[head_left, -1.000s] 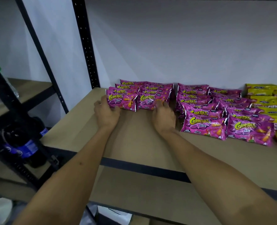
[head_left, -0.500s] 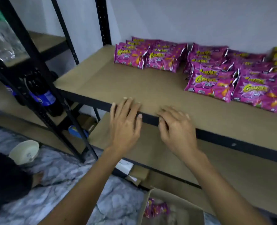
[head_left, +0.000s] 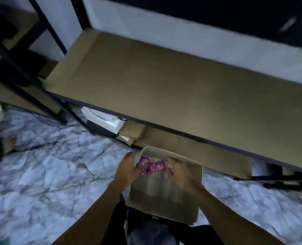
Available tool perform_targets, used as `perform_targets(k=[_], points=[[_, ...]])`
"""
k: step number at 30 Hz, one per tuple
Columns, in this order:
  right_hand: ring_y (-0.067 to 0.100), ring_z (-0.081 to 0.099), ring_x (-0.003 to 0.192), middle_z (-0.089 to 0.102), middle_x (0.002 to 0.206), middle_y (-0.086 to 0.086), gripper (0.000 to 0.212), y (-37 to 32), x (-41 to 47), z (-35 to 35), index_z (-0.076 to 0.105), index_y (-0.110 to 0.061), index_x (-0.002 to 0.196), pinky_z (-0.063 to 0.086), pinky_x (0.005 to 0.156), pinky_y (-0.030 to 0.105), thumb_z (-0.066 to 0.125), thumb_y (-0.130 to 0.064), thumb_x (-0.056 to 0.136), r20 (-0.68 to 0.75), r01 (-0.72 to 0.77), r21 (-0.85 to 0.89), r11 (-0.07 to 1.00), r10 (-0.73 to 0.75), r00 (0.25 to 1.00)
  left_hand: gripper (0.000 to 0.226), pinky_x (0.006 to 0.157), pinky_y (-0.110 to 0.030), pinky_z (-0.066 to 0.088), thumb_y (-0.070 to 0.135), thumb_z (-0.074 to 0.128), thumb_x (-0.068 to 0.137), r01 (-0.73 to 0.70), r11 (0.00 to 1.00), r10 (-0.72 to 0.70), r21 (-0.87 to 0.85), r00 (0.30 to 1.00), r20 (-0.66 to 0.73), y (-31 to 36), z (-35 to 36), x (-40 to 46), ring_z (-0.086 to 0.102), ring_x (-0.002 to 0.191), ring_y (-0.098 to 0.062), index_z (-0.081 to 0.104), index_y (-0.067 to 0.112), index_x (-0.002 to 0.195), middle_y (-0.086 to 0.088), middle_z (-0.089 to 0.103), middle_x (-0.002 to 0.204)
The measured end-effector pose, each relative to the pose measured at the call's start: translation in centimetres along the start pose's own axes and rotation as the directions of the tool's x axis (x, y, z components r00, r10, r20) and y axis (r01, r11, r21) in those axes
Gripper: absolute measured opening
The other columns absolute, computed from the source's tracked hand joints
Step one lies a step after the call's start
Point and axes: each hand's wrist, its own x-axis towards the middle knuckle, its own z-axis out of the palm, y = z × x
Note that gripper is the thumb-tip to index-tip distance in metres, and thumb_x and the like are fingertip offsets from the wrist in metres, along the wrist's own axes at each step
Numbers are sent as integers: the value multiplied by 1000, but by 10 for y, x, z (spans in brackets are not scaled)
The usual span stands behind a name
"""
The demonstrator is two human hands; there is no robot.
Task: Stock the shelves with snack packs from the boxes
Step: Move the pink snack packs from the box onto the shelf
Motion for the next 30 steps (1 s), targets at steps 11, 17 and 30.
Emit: perform_targets(k=[11,17,30], points=[[27,58,114,58,130,12,53,154,49,162,45,-17,140,47,94,30,57,-15,89,228,-253,14,967,243,943,28,89,-34,48,21,56,93,96,982,-142,162,941,307,-114,186,41,62,107,-31,61,16,119,-12,67,113],[27,54,123,56,137,8,49,221,98,241,49,-20,140,43,98,28,53,-16,91,223,-276,9,961,267,937,36,91,-33,47,23,57,90,53,956,-167,289,908,385,-172,267,99,62,108,-33,58,15,125,-16,66,117],[26,67,95,72,101,3,28,330,204,394,64,-25,103,53,85,40,68,-39,79,46,-511,378,772,536,843,54,120,-34,13,30,44,100,-267,747,-72,609,878,473,-259,373,180,18,146,-26,30,13,150,-9,22,159]])
